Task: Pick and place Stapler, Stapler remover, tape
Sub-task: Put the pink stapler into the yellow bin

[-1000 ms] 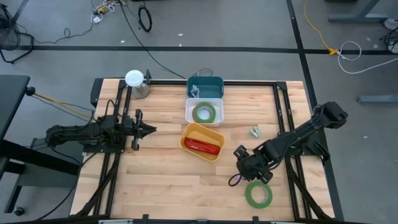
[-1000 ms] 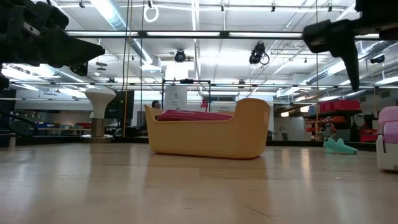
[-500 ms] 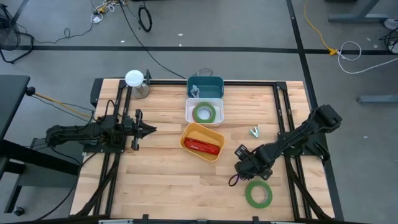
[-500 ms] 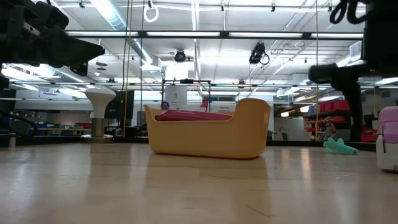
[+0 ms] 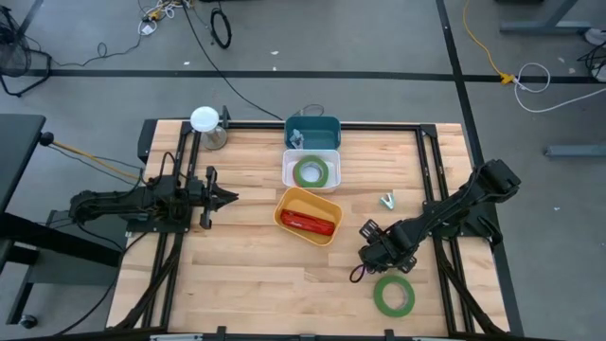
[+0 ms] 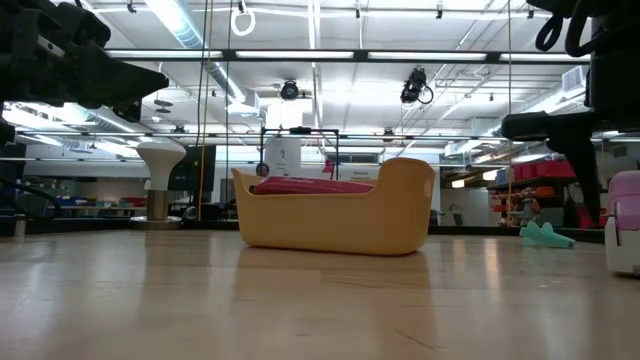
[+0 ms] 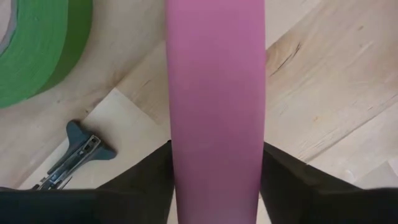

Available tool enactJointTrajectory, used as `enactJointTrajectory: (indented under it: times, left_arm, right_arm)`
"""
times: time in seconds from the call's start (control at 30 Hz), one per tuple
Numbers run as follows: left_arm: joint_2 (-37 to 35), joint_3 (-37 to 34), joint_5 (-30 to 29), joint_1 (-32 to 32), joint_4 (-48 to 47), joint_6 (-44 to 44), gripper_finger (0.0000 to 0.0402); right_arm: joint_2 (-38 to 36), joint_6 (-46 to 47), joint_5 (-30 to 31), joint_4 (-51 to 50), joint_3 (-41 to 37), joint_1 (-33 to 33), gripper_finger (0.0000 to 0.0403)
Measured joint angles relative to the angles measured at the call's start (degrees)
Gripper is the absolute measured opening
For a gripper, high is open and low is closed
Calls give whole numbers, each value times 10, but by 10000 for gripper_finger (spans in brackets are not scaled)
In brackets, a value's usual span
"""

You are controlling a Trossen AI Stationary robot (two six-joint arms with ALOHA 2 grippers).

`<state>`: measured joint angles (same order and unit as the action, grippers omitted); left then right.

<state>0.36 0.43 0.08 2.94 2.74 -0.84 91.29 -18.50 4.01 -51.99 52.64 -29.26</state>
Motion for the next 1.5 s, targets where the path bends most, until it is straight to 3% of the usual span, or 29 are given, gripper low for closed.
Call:
enactJointTrajectory:
  times: [0.33, 0.7, 1.5]
  left_arm:
    - [0, 0, 0, 0, 0, 0, 37]
    - [0, 0, 0, 0, 0, 0, 37]
    - [0, 0, 0, 0, 0, 0, 37]
  right_arm:
    - [0, 0, -6, 0, 0, 0, 140]
    - [-2, 2, -21, -5, 7, 6, 139]
    - [-3, 148, -19, -37, 317, 170, 142]
